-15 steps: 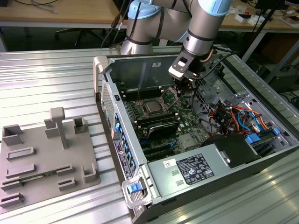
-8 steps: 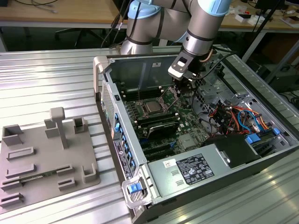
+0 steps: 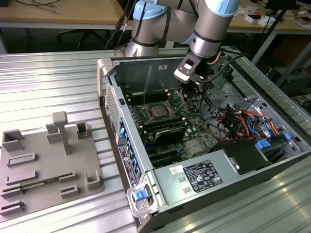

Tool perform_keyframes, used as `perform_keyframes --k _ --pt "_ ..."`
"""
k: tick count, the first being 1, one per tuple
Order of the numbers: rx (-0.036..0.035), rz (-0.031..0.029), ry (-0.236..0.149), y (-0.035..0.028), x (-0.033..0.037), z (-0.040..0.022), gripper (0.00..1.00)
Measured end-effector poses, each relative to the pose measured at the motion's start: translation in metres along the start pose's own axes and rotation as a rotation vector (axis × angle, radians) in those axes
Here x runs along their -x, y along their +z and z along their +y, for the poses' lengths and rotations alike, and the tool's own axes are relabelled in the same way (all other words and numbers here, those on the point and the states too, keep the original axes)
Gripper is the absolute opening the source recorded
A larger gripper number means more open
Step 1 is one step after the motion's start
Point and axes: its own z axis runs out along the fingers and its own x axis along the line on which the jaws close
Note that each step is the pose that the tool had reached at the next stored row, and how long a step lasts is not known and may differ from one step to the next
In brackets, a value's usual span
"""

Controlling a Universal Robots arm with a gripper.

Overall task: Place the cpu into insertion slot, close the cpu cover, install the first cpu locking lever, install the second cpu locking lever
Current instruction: 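Close the cpu cover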

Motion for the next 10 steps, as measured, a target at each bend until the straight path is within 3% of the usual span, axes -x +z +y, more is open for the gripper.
perform_keyframes --k 10 --pt "0.0 0.0 0.0 0.0 -0.0001 -0.0036 0.11"
